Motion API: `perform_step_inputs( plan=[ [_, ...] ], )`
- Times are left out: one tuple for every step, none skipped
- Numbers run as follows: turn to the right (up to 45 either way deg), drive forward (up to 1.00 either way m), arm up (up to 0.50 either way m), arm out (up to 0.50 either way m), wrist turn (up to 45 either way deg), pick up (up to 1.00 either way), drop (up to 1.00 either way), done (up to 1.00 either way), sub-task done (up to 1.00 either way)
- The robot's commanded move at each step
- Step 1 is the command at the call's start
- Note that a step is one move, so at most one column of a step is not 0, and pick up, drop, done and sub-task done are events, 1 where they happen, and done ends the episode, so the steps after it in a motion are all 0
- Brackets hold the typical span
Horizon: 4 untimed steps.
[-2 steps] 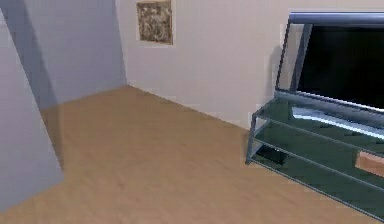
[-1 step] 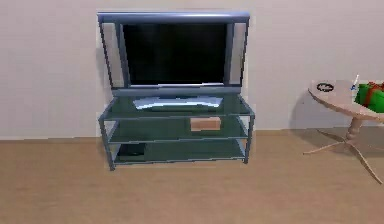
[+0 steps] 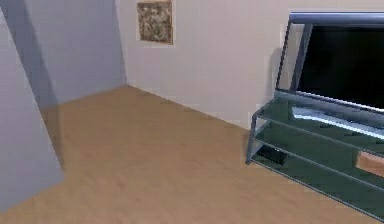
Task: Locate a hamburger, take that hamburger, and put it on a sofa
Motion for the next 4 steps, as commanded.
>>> perform_step_inputs(
  plan=[
    [-45.0,0.00,0.00,0.00,0.0,0.00,0.00,0.00,0.00],
    [-45.0,0.00,0.00,0.00,0.0,0.00,0.00,0.00,0.00],
    [-21.0,0.00,0.00,0.00,0.0,0.00,0.00,0.00,0.00],
    [0.0,0.20,0.00,0.00,0.0,0.00,0.00,0.00,0.00]
  ],
)
